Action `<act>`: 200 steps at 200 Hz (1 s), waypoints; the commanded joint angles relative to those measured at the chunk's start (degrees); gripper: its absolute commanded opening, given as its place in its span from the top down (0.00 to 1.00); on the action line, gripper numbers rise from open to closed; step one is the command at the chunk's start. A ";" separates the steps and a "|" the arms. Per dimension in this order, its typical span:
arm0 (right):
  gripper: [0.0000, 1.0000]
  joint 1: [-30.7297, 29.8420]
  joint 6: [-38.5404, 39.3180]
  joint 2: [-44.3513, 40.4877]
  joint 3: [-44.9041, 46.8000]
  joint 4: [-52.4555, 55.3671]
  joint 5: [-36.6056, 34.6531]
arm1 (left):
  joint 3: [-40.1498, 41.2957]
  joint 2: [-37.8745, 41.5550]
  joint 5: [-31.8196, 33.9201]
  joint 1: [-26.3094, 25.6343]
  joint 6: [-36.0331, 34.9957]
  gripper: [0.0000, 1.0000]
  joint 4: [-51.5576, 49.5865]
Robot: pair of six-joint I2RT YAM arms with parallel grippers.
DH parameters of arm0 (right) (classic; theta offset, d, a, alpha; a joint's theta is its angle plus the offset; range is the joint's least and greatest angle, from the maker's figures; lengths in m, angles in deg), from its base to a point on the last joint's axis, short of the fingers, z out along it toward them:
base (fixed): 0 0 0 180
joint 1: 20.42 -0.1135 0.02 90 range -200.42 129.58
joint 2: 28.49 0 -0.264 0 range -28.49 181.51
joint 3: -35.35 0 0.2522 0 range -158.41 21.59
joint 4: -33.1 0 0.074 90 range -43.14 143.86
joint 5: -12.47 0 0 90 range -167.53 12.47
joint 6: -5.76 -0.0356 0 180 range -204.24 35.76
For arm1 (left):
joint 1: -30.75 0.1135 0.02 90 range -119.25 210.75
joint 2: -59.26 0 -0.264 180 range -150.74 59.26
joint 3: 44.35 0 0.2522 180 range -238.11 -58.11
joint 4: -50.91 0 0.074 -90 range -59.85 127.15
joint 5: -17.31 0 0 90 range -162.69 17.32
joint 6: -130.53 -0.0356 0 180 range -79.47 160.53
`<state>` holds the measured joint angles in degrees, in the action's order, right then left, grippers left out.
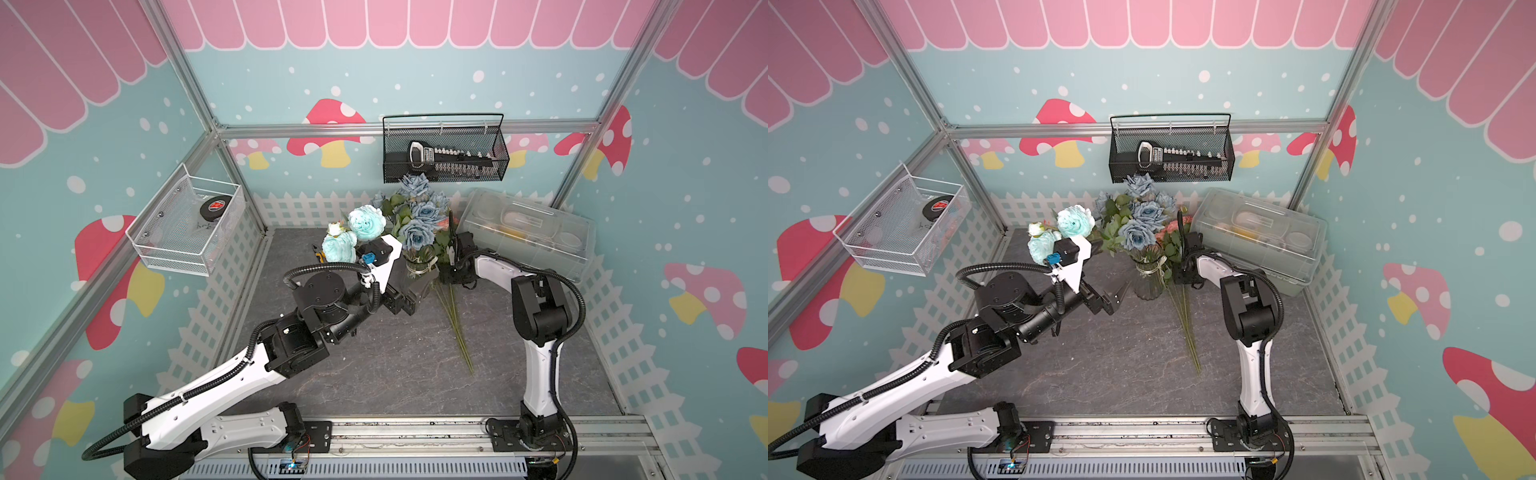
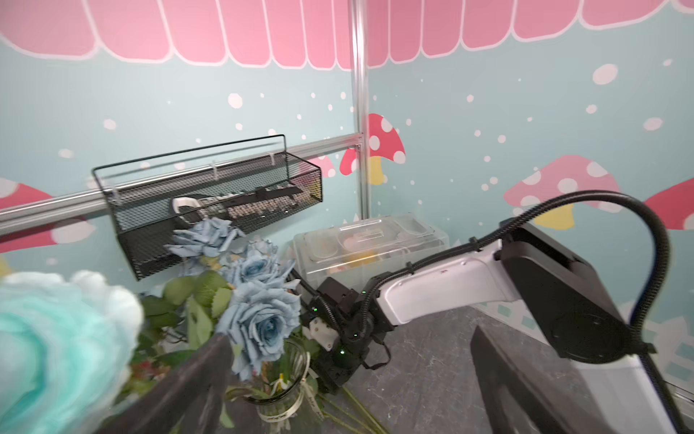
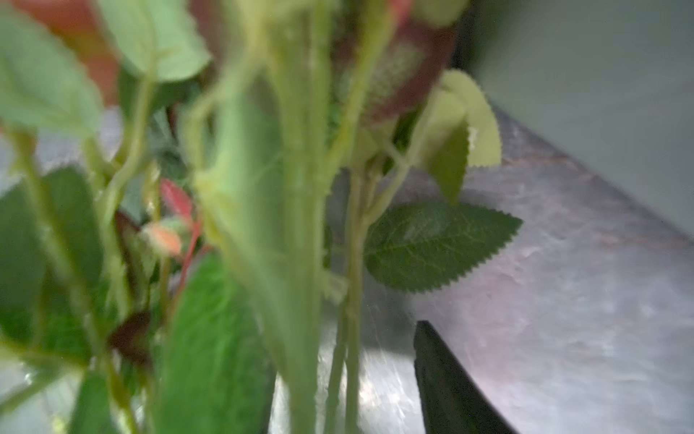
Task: Pick out pink flowers from the vase
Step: Place the flower at the center of the board, then reset both arms
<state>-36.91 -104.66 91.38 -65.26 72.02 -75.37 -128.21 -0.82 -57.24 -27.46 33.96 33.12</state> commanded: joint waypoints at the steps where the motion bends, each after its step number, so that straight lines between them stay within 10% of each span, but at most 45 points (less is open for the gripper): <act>1: 0.32 0.05 0.35 -8.41 2.72 -1.19 -2.93 | -1.32 2.63 10.44 0.55 -2.61 0.01 0.49; 48: 0.02 0.06 0.76 -26.50 12.29 -3.13 -9.08 | 4.50 8.32 19.15 17.24 10.87 0.01 -3.08; 123: 0.02 1.99 16.05 -37.05 41.05 -30.79 -34.94 | 26.56 0.02 15.96 53.84 25.77 0.01 -0.70; 200: 0.01 7.32 19.03 -35.16 56.94 -61.10 -36.39 | 36.04 -20.69 25.94 56.25 23.54 0.01 22.05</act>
<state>-30.51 -87.20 56.41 -13.05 25.88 -110.70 -97.11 -18.41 -34.95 28.82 56.25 41.18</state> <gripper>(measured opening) 0.986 0.991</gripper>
